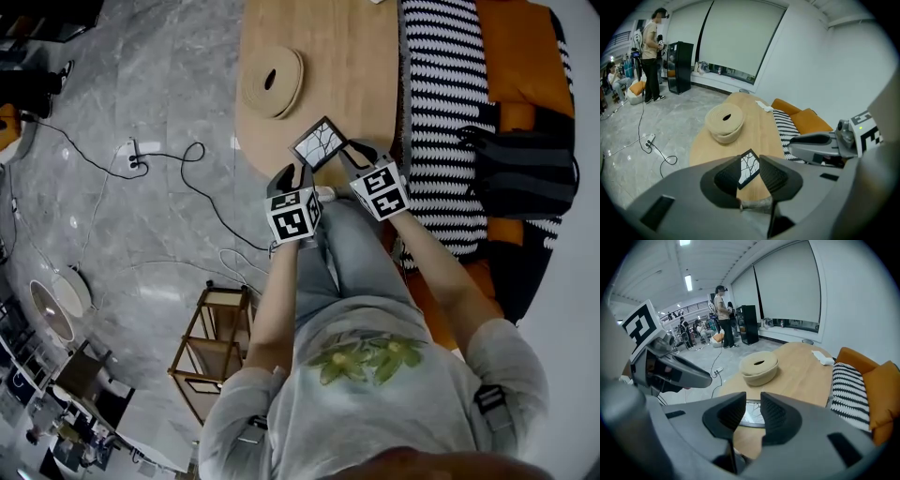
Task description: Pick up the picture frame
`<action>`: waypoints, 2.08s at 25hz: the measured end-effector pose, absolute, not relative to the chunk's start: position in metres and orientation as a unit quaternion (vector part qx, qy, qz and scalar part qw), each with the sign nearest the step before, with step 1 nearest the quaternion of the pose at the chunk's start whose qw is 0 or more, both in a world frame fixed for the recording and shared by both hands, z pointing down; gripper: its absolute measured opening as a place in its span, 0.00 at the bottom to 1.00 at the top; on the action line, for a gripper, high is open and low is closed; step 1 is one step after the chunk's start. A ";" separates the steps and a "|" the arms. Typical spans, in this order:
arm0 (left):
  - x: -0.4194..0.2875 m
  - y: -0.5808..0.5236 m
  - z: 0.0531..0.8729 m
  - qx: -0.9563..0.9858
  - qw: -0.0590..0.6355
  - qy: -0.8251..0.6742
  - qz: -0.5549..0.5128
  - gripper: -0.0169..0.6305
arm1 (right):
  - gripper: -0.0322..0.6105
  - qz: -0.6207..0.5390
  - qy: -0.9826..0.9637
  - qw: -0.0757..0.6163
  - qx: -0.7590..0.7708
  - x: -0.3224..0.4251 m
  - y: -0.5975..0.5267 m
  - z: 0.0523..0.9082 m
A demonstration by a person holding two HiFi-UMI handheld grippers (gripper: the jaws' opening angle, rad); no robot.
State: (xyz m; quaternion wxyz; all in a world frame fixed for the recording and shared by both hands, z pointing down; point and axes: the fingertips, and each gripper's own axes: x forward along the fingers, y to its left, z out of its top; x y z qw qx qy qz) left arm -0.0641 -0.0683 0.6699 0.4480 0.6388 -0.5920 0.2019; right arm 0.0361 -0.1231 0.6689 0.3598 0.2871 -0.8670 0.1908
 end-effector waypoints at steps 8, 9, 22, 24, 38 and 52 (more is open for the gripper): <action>-0.066 -0.072 0.720 0.633 0.454 -0.591 0.209 0.22 | 0.20 0.193 -0.862 0.370 0.286 0.035 -0.127 0.712; -0.067 -0.072 0.725 0.631 0.454 -0.593 0.209 0.22 | 0.20 0.191 -0.863 0.370 0.287 0.035 -0.128 0.718; -0.067 -0.071 0.790 0.623 0.462 -0.593 0.214 0.22 | 0.24 0.193 -0.857 0.387 0.279 0.031 -0.134 0.787; -0.067 -0.070 0.801 0.621 0.465 -0.593 0.216 0.22 | 0.25 0.195 -0.854 0.392 0.279 0.033 -0.135 0.796; -0.066 -0.067 0.841 0.607 0.483 -0.590 0.225 0.24 | 0.27 0.206 -0.836 0.424 0.279 0.047 -0.131 0.848; -0.068 -0.066 0.862 0.592 0.492 -0.596 0.229 0.24 | 0.29 0.224 -0.835 0.421 0.275 0.049 -0.136 0.862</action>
